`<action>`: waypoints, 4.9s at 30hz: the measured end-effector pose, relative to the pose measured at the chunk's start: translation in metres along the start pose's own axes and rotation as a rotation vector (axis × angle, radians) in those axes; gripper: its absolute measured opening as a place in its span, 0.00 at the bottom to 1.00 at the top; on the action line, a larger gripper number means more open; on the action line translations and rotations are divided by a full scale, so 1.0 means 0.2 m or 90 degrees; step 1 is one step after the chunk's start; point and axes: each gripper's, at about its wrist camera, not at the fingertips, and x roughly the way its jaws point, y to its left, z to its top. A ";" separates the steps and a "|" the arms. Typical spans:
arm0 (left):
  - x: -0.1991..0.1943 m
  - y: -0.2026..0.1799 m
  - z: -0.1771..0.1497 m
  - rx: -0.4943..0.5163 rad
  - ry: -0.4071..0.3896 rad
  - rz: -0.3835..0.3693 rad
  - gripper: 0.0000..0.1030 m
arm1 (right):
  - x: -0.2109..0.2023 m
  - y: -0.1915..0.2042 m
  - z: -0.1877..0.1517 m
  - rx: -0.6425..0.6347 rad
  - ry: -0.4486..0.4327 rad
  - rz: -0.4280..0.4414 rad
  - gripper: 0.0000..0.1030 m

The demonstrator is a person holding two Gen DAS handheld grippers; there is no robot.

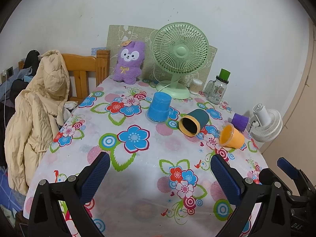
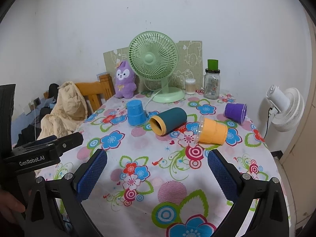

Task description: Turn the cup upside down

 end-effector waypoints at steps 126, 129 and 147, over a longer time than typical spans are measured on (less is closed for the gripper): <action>0.71 0.05 0.25 0.033 0.114 0.011 1.00 | 1.69 -0.16 0.38 0.105 0.473 0.109 0.68; 0.69 0.06 0.26 0.025 0.112 0.009 1.00 | 1.63 -0.16 0.39 0.103 0.458 0.107 0.68; 0.46 -0.04 0.12 0.061 0.109 -0.015 1.00 | 1.06 -0.11 0.39 0.048 0.390 0.108 0.68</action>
